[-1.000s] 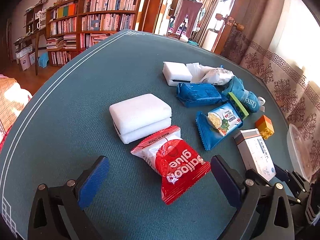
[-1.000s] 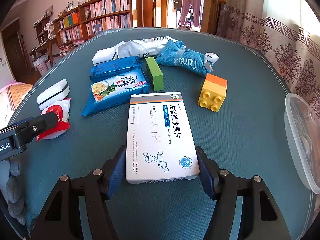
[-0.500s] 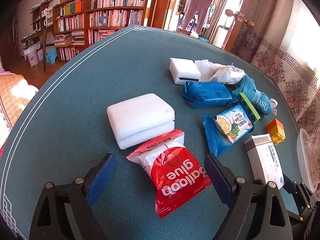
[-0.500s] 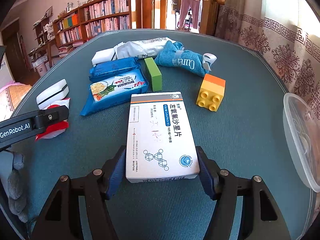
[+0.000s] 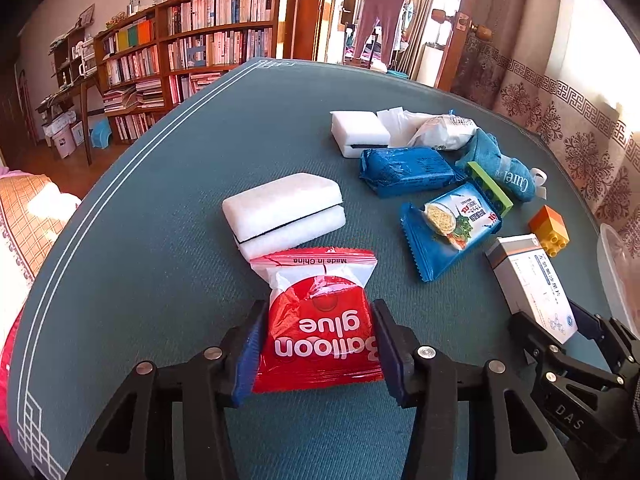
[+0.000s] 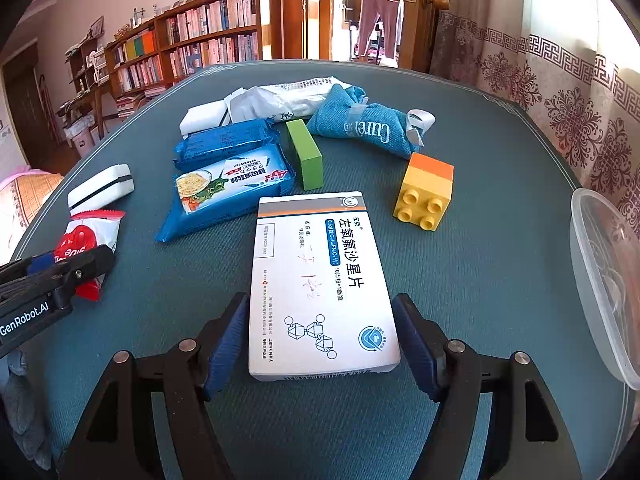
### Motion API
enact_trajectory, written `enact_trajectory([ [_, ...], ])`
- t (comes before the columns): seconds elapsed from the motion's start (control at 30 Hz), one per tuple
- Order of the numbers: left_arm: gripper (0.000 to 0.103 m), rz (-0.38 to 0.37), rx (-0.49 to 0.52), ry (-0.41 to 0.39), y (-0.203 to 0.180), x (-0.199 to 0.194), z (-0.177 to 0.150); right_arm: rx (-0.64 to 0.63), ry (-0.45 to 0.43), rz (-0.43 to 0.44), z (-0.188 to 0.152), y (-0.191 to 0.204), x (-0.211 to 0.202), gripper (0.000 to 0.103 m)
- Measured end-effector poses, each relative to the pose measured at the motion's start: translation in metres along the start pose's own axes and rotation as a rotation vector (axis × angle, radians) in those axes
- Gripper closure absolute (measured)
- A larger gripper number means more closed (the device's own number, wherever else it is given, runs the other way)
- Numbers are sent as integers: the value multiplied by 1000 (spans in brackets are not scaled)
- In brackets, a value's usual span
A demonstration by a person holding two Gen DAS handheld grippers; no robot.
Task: Organize objects
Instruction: 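Grasp the red Balloon glue packet with the left gripper, then carry the glue packet and medicine box to the clear bowl with both grippers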
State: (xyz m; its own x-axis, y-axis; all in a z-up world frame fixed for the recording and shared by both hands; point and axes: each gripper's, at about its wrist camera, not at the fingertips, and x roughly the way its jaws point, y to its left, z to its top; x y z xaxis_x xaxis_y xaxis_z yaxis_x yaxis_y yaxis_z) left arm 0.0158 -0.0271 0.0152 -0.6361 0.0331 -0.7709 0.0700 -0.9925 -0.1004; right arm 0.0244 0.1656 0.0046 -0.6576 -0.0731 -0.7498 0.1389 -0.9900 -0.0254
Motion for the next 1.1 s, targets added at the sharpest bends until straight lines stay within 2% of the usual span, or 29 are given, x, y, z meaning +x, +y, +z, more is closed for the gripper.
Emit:
enact_trajectory([
  [0.07, 50, -1, 6, -3, -2, -2, 0, -2, -11, 10, 0, -1, -2, 38],
  [0.37, 50, 7, 49, -14, -12, -6, 0, 12, -36, 90, -7, -5, -13, 39],
  [0.53, 50, -4, 61, -7, -18, -7, 0, 39, -71, 106, -10, -13, -26, 39],
  [0.77, 50, -22, 107, -28, -37, -16, 1, 101, -119, 108, -16, -35, -42, 39],
  [1.1, 50, -52, 187, -56, -76, -27, 4, 182, -193, 63, -20, -76, -69, 39],
])
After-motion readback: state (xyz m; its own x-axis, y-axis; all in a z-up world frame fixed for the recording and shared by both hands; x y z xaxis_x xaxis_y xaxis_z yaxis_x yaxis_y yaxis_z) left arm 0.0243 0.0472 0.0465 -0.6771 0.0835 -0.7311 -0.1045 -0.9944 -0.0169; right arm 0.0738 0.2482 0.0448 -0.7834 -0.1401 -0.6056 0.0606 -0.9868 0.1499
